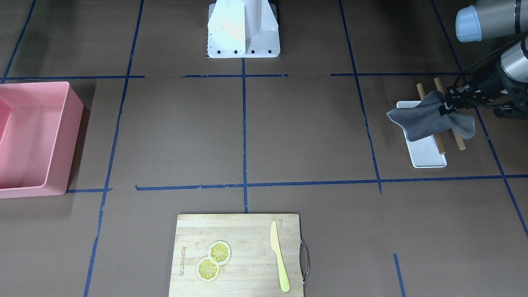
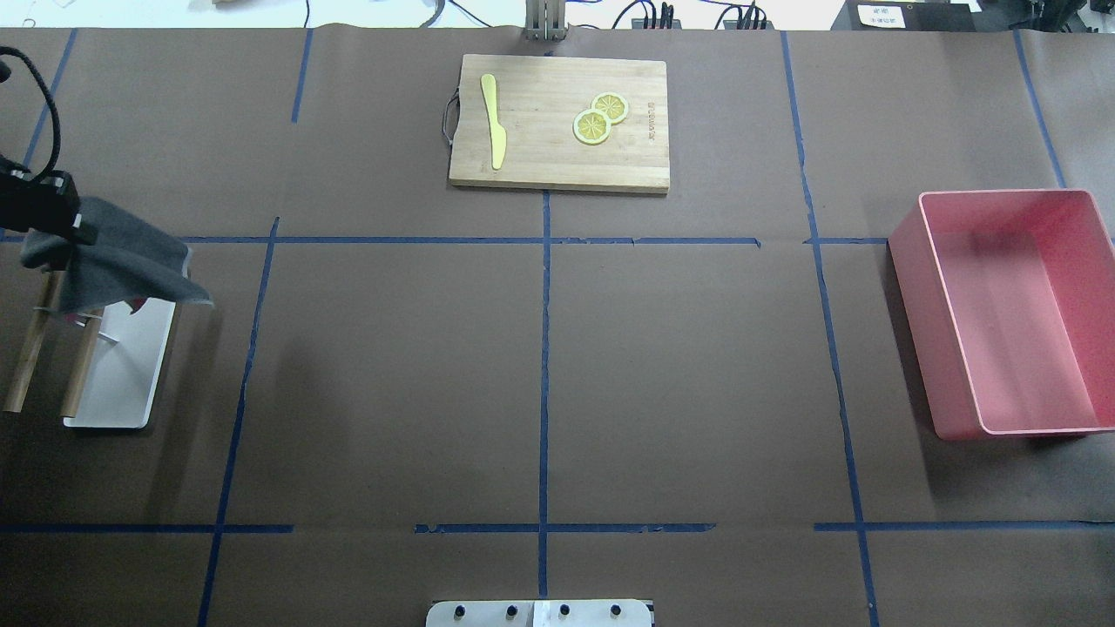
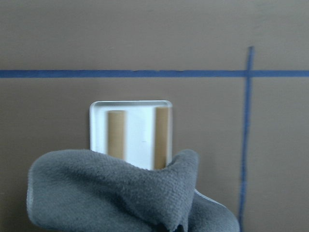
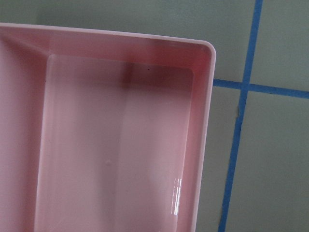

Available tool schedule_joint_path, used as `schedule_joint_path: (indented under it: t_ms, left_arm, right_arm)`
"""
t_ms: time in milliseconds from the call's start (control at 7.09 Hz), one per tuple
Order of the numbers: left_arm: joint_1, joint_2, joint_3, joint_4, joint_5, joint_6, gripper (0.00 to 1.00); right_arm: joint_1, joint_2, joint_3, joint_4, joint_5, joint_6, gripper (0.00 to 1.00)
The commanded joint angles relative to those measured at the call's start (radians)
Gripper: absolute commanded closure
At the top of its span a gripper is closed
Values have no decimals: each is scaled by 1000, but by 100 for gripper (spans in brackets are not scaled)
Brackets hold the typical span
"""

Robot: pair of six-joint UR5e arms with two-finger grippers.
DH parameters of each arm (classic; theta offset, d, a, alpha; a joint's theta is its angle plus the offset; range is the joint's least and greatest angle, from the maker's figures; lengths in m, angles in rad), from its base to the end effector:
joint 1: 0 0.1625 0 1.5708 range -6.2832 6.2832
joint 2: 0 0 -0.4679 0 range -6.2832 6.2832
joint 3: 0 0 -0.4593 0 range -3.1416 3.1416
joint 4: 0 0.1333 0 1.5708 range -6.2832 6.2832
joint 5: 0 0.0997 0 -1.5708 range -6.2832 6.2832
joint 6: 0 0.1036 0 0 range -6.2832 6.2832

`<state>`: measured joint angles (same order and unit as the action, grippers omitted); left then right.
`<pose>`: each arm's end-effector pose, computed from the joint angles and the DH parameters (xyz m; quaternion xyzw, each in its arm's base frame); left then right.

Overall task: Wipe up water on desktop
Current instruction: 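Lift the grey cloth toward table center while the right gripper approaches it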

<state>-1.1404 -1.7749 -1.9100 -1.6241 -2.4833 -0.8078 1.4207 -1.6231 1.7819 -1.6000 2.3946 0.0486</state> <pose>0.2062 -0.5722 0.3797 -0.0295 0.4961 -0.0338 0.8671 -0.0237 -0.5395 0.6140 0.0194 -0.4034 -0.0723 0.9119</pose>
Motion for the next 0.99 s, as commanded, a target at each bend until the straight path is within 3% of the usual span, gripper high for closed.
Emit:
schedule_joint_path:
  t_ms: [0, 141, 282, 564, 846]
  left_arm:
    - [240, -201, 14, -2, 65, -306, 100]
    - [351, -332, 87, -2, 199, -449, 100]
    - [408, -416, 150, -5, 249, -514, 100]
    - [413, -529, 254, -52, 258, -630, 100]
    - [422, -631, 400, -163, 261, -785, 100]
  right_arm:
    - [-86, -1, 7, 154, 0, 148, 0]
    - [-135, -7, 11, 314, 6, 274, 0]
    - [-184, -8, 14, 412, 5, 354, 0]
    - [-305, 6, 49, 556, -9, 579, 0]
    - [-423, 142, 88, 581, -46, 744, 1]
